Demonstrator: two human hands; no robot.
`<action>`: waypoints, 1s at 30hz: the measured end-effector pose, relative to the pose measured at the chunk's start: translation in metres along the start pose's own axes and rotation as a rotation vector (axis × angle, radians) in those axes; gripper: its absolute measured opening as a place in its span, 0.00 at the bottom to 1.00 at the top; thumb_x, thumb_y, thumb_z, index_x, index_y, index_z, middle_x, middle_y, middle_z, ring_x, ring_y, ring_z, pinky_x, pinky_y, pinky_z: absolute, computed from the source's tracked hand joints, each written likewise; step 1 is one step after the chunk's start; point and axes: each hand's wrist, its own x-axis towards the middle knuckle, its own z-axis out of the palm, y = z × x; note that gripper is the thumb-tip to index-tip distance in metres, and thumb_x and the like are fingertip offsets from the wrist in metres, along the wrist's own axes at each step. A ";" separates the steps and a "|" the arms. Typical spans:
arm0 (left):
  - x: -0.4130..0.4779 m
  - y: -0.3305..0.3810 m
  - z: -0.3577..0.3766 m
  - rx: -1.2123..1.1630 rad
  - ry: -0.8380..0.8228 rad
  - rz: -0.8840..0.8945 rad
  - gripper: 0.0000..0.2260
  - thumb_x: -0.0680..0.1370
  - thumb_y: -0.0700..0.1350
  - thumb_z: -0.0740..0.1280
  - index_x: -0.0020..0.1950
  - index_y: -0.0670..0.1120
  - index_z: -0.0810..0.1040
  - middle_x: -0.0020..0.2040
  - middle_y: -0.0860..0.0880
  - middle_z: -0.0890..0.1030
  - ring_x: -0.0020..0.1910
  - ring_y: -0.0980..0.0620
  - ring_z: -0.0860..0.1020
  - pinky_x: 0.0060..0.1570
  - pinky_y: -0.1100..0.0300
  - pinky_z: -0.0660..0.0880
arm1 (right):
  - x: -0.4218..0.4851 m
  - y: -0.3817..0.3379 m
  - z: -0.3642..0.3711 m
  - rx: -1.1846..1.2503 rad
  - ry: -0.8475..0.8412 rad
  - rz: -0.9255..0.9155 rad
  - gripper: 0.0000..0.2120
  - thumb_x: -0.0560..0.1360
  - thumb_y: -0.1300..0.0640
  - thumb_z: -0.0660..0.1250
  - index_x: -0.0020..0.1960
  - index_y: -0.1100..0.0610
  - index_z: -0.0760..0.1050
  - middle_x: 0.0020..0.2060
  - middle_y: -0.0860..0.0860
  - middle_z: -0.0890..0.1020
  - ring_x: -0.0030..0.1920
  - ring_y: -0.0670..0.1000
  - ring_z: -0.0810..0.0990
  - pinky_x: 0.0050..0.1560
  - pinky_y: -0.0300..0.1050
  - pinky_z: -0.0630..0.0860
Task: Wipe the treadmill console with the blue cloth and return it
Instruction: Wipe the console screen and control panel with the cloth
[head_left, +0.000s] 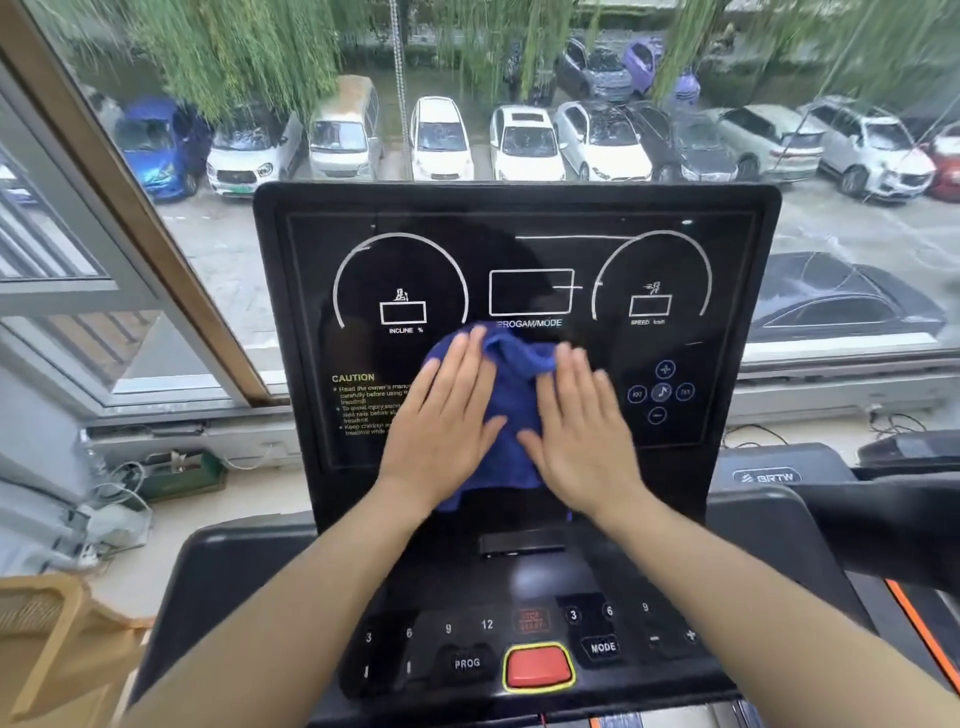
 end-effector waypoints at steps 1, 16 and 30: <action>-0.012 -0.008 0.001 0.011 -0.030 -0.019 0.33 0.82 0.55 0.59 0.78 0.36 0.55 0.80 0.39 0.48 0.79 0.41 0.53 0.77 0.48 0.48 | -0.003 -0.012 0.003 -0.005 -0.004 -0.061 0.43 0.78 0.43 0.64 0.79 0.67 0.46 0.78 0.63 0.49 0.79 0.63 0.50 0.79 0.56 0.41; 0.172 0.071 -0.043 -0.070 0.159 -0.059 0.33 0.83 0.55 0.54 0.80 0.37 0.48 0.81 0.39 0.50 0.80 0.42 0.49 0.77 0.49 0.43 | 0.068 0.164 -0.042 -0.048 0.084 0.259 0.36 0.81 0.43 0.52 0.80 0.64 0.48 0.80 0.64 0.52 0.80 0.61 0.50 0.76 0.55 0.34; 0.114 0.064 -0.015 -0.001 0.109 0.018 0.33 0.83 0.54 0.55 0.78 0.36 0.46 0.80 0.40 0.49 0.79 0.42 0.52 0.77 0.48 0.44 | 0.039 0.125 -0.017 -0.027 0.122 0.086 0.37 0.80 0.43 0.54 0.79 0.66 0.51 0.79 0.62 0.52 0.79 0.62 0.52 0.78 0.55 0.42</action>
